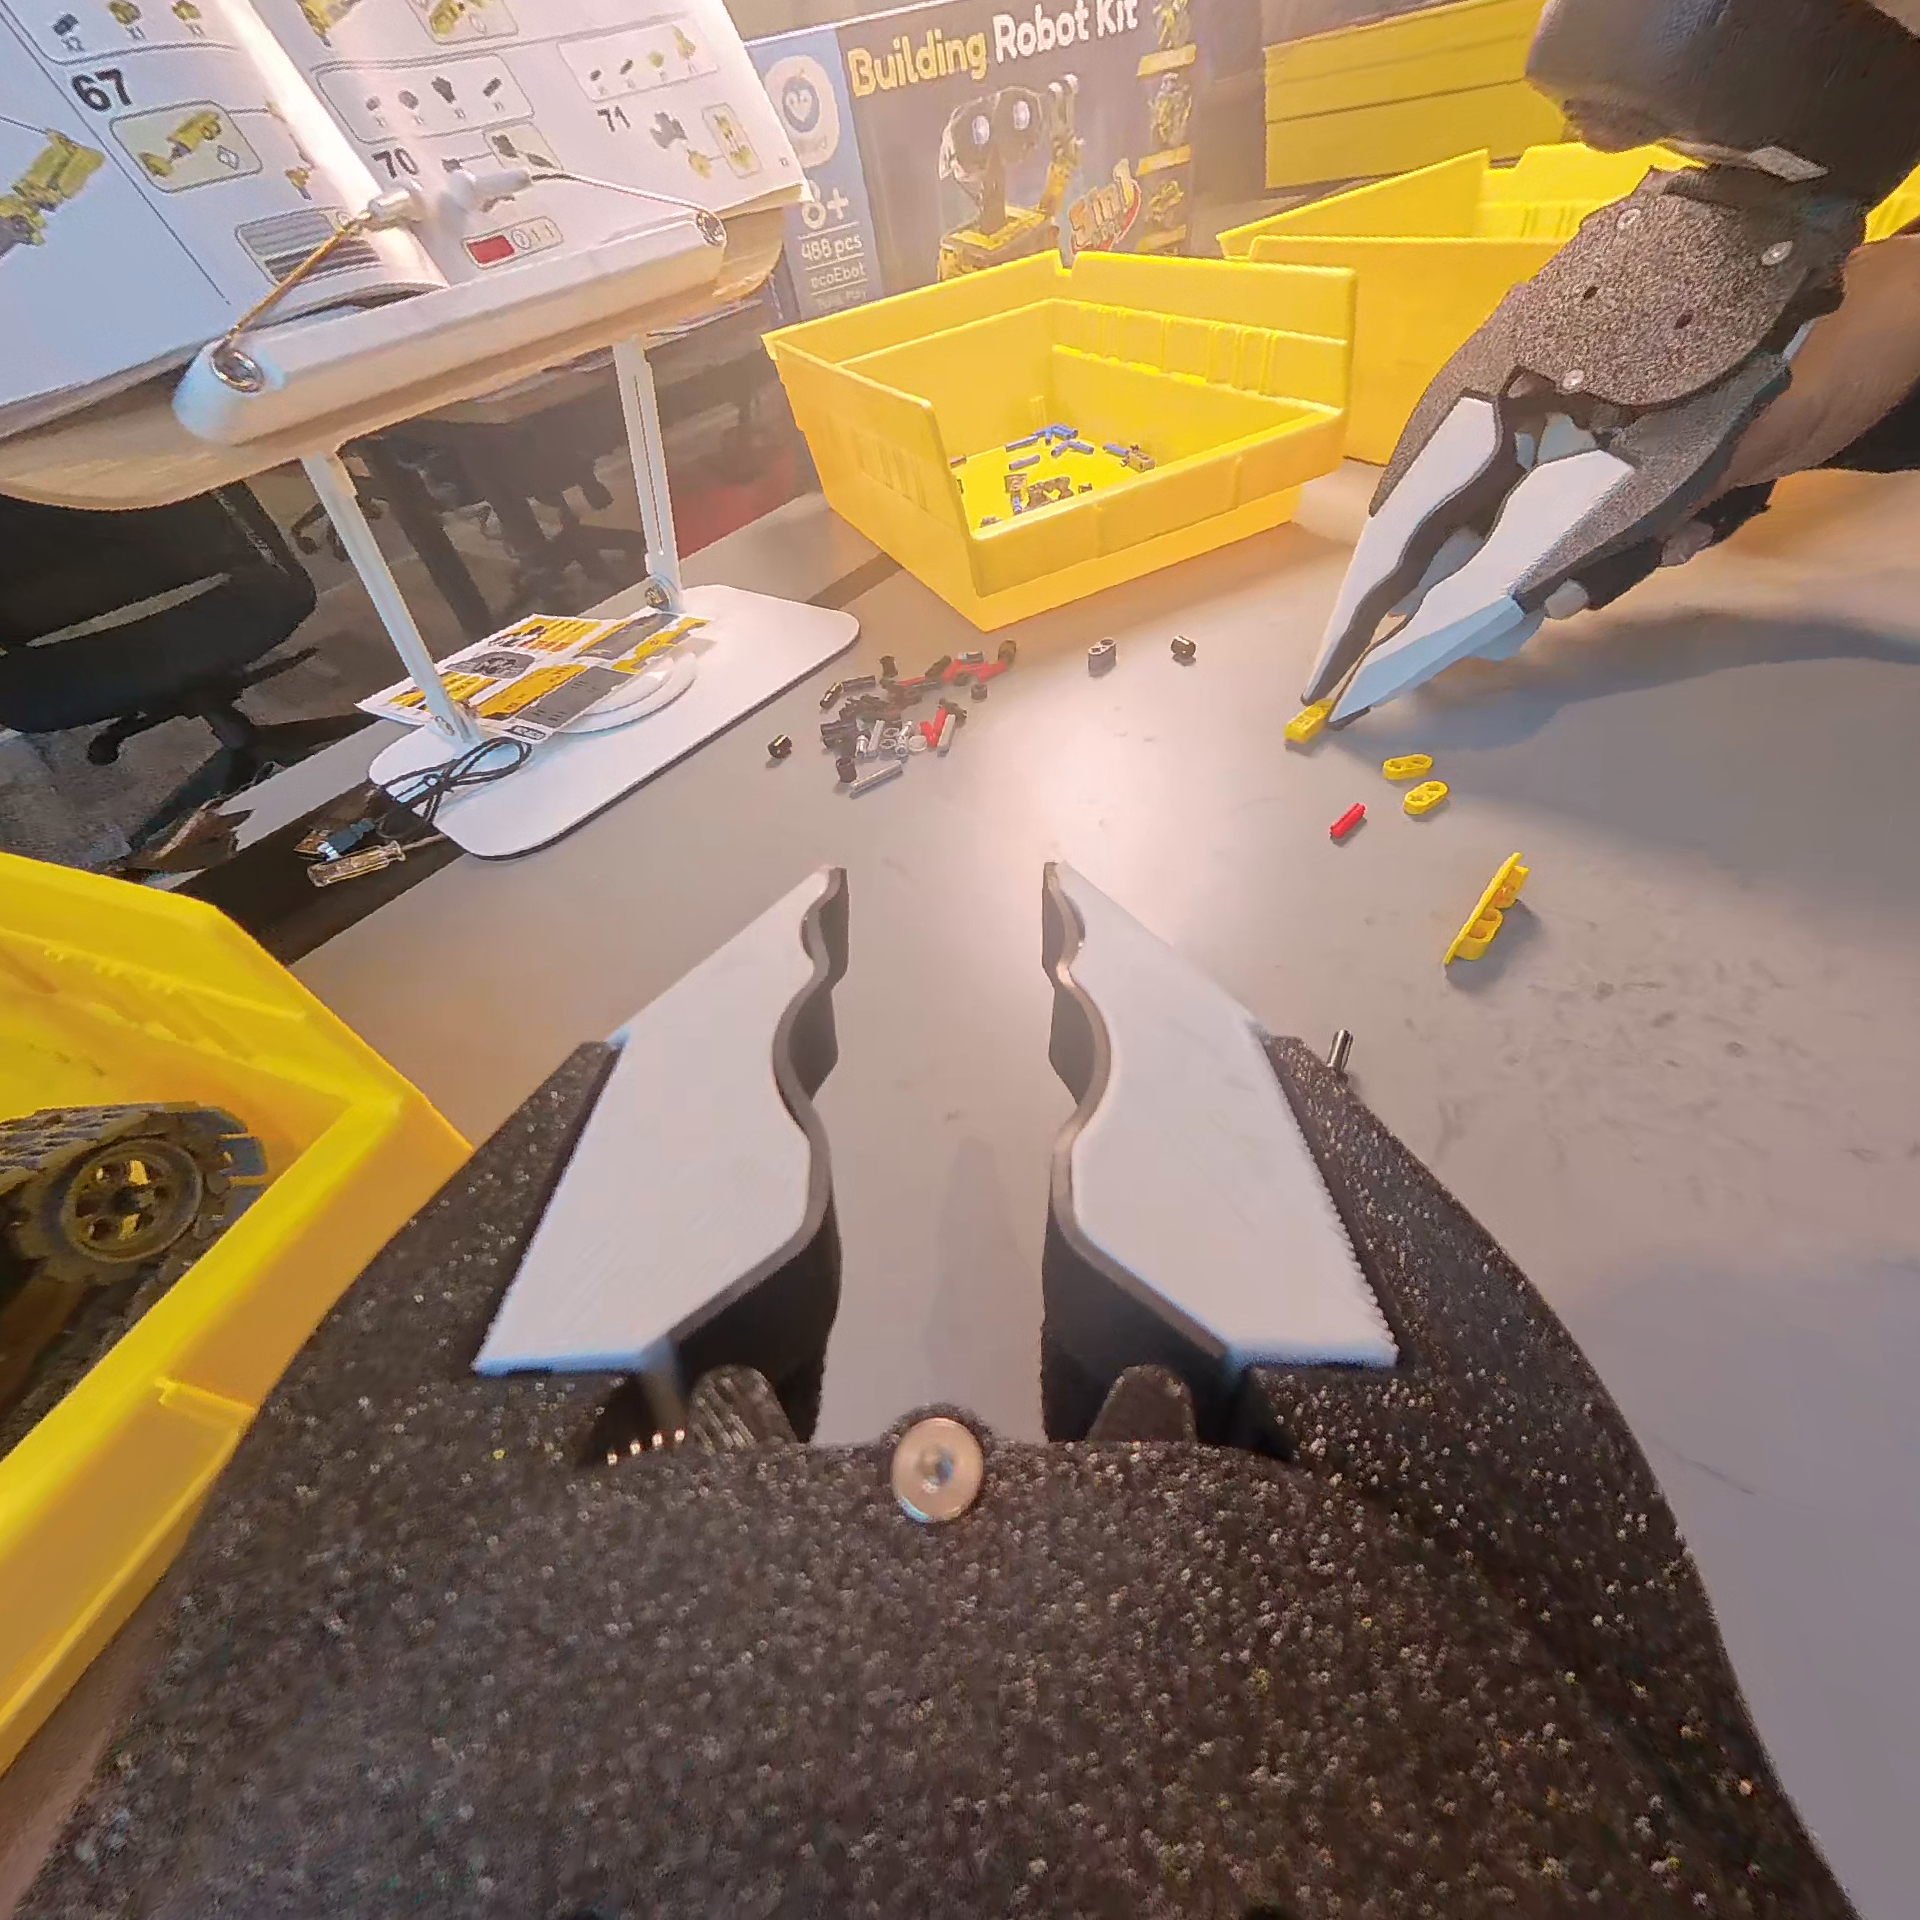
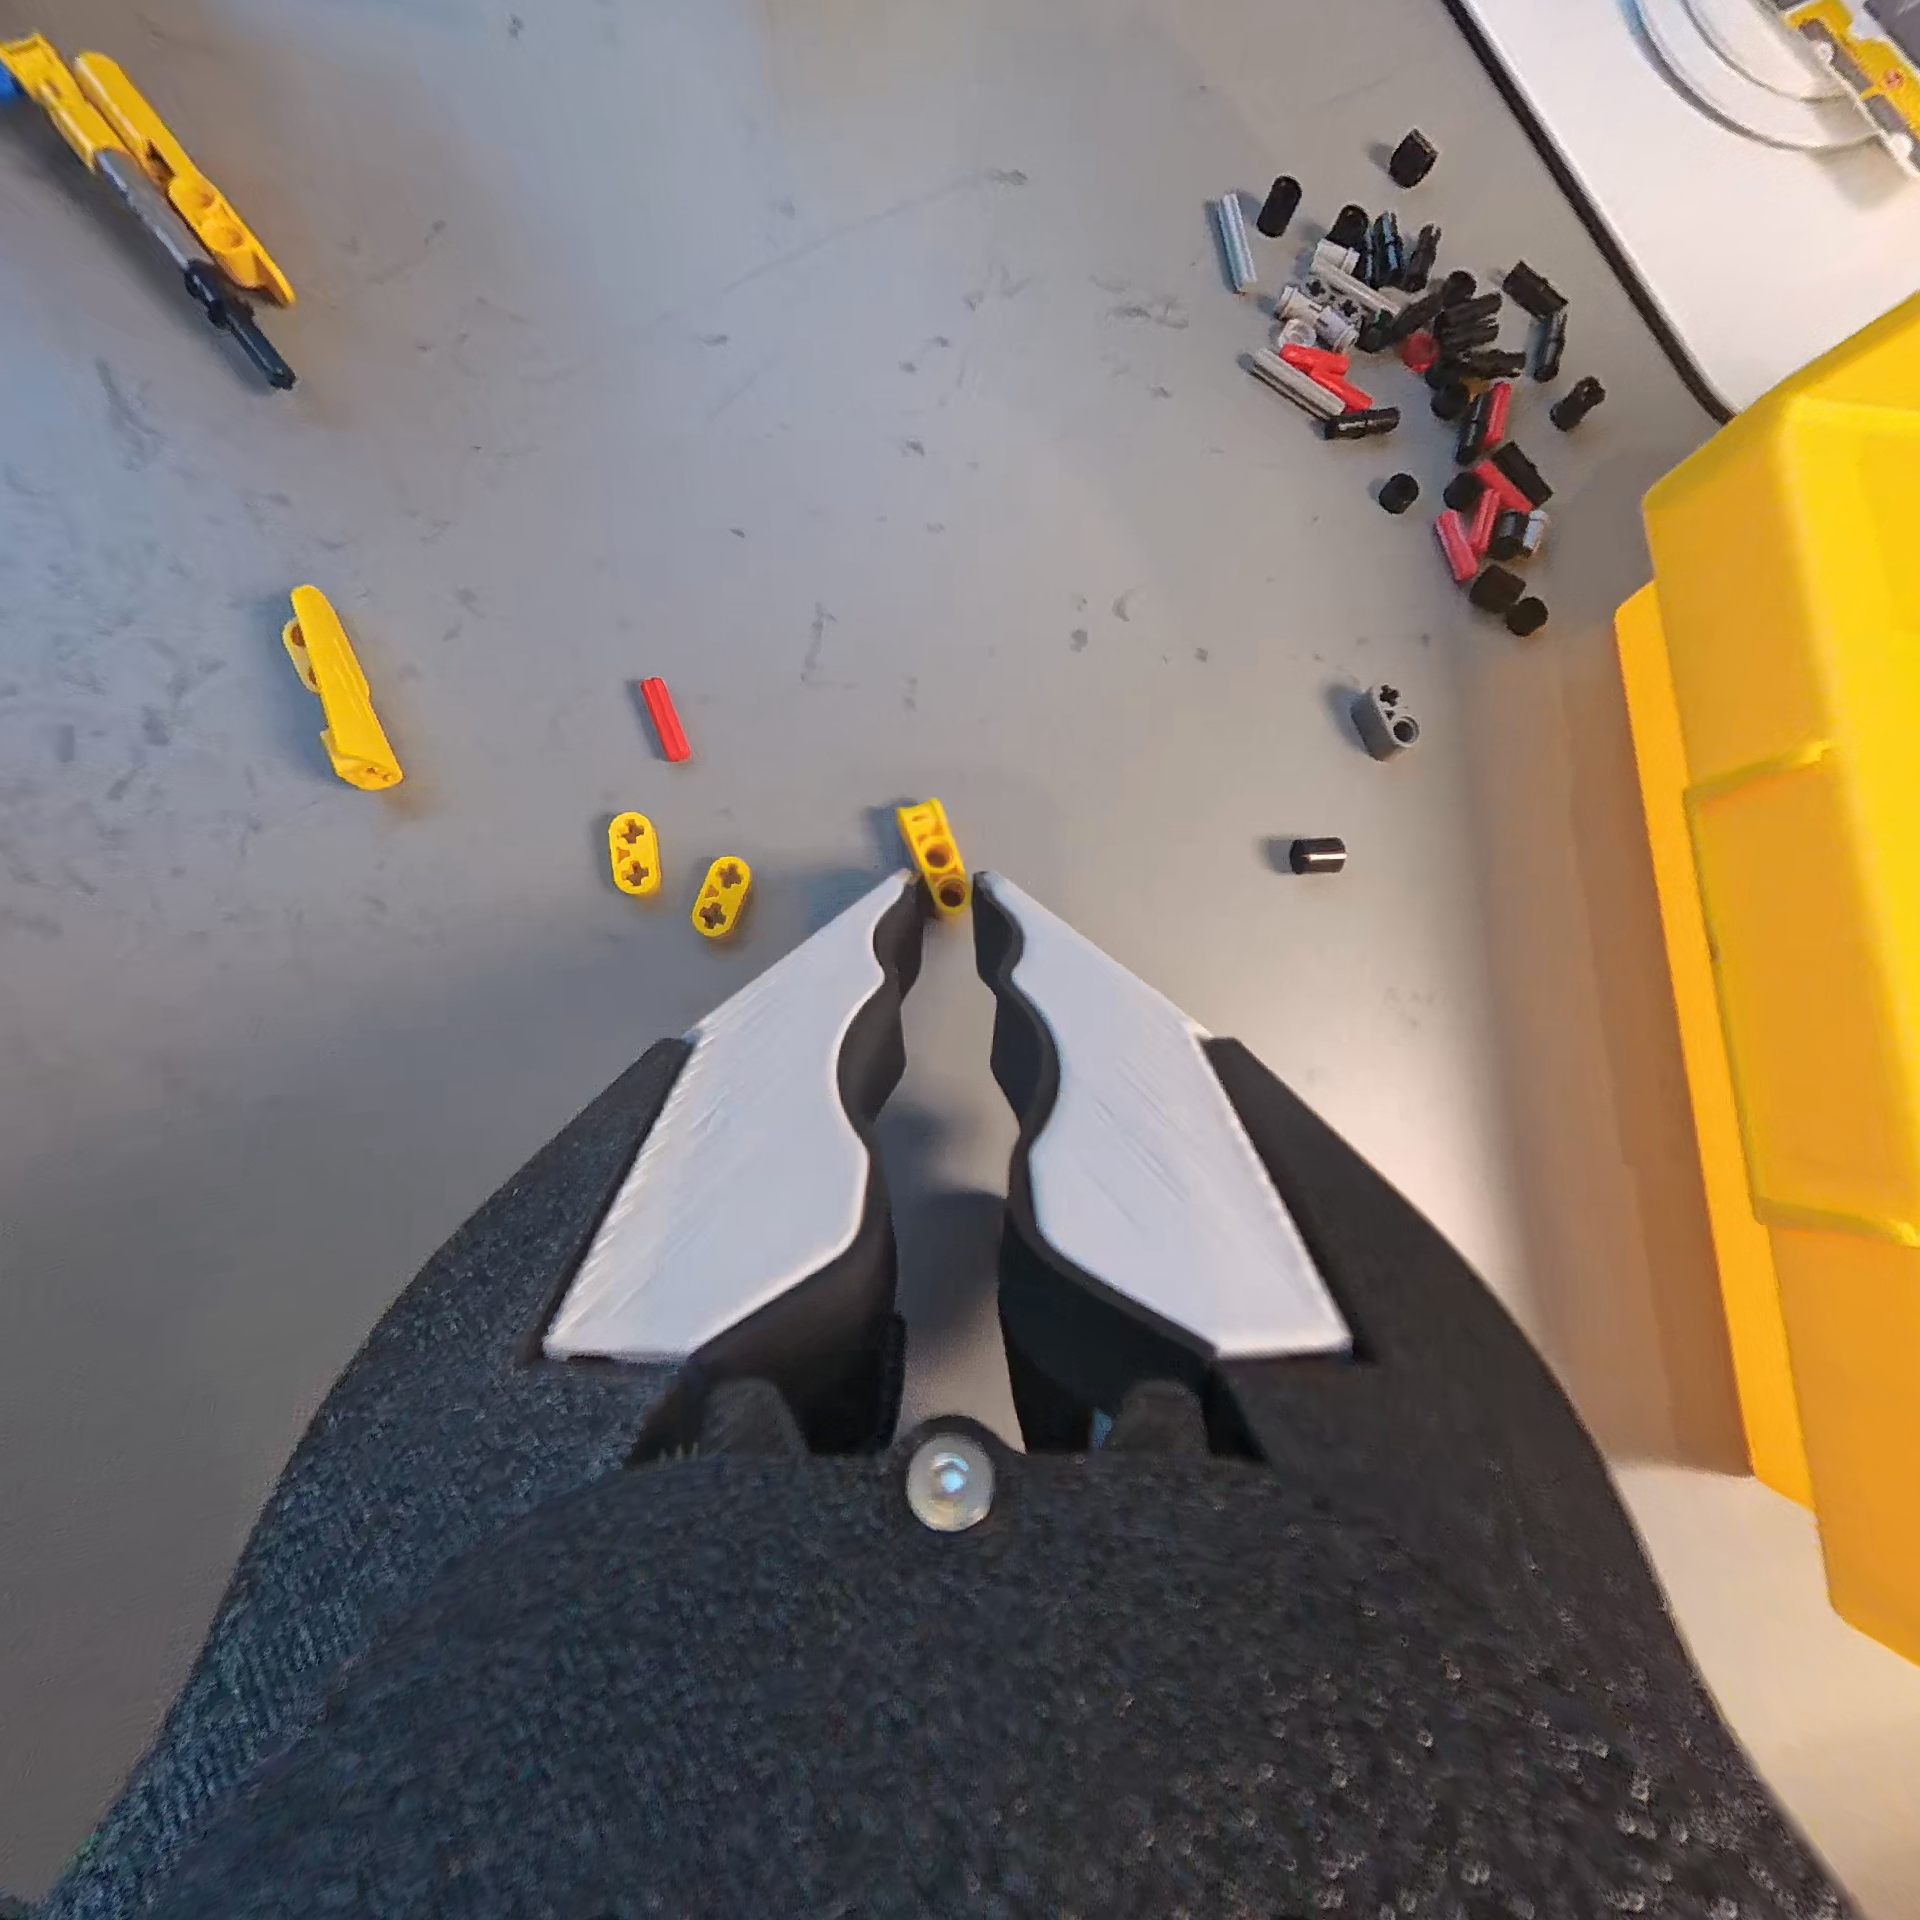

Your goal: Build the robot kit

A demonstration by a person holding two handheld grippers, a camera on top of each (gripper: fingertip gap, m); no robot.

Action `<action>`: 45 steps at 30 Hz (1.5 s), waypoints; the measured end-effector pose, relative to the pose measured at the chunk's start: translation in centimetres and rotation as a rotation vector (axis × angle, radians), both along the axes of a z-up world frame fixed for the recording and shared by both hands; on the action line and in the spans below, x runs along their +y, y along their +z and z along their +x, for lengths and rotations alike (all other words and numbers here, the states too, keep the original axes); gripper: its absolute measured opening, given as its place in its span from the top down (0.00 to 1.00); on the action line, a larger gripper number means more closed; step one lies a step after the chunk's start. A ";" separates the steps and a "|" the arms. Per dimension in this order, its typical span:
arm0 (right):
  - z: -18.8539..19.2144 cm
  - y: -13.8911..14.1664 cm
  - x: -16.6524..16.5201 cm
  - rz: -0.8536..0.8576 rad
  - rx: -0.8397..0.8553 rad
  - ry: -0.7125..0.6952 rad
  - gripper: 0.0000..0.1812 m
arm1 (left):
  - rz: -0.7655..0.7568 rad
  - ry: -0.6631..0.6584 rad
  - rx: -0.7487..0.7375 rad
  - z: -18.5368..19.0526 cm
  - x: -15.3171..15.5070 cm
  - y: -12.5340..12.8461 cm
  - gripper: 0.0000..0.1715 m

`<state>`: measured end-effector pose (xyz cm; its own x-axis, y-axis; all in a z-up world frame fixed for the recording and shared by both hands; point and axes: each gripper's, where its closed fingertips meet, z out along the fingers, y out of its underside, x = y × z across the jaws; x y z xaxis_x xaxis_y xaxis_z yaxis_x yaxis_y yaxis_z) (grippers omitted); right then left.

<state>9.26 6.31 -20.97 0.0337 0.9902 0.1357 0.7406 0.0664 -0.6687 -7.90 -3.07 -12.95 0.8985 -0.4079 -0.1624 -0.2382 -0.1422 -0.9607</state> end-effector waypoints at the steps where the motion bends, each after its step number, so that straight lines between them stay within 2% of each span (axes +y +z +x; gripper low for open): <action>1: 0.0 0.0 -0.1 0.017 -0.005 0.014 0.95 | 0.001 -0.002 0.006 0.1 0.0 0.0 0.79; 5: -0.3 0.5 -0.9 0.060 0.028 0.078 0.96 | -0.001 -0.016 0.021 0.4 -0.2 -0.1 0.79; 8: -1.8 3.6 -2.6 0.174 0.190 0.198 0.96 | -0.051 -0.091 -0.025 1.8 -0.7 -0.4 0.80; 12: -3.7 7.8 -7.6 0.302 0.406 0.403 0.96 | -0.188 -0.311 -0.301 6.5 -2.6 0.6 0.81; 14: -4.4 8.6 -9.1 0.414 0.440 0.458 0.96 | -0.232 -0.404 -0.437 8.5 -3.5 1.6 0.82; 17: -5.1 8.7 -11.0 0.561 0.425 0.535 0.96 | -0.283 -0.473 -0.551 10.5 -4.2 2.3 0.84; 23: -5.7 9.8 -12.9 0.767 0.453 0.598 0.96 | -0.323 -0.486 -0.555 11.6 -4.5 1.7 0.93; 27: -5.7 9.9 -13.1 0.838 0.443 0.615 0.96 | -0.317 -0.487 -0.553 11.6 -4.5 1.8 0.96; 38: -5.6 9.0 -14.1 0.838 0.432 0.668 0.96 | -0.402 -0.532 -0.570 12.4 -5.0 0.7 0.96; 41: -5.6 9.7 -14.0 0.773 0.483 0.626 0.96 | -0.395 -0.536 -0.652 12.2 -4.9 1.6 0.96; 45: -6.1 11.2 -13.1 0.622 0.585 0.485 0.95 | -0.357 -0.539 -0.819 11.6 -4.3 3.2 0.96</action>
<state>3.15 -6.78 -9.75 -0.1300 0.6718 0.7292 0.1029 0.7406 -0.6640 3.67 -7.33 -9.71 0.3641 -0.6920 0.6233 0.3509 -0.5180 -0.7801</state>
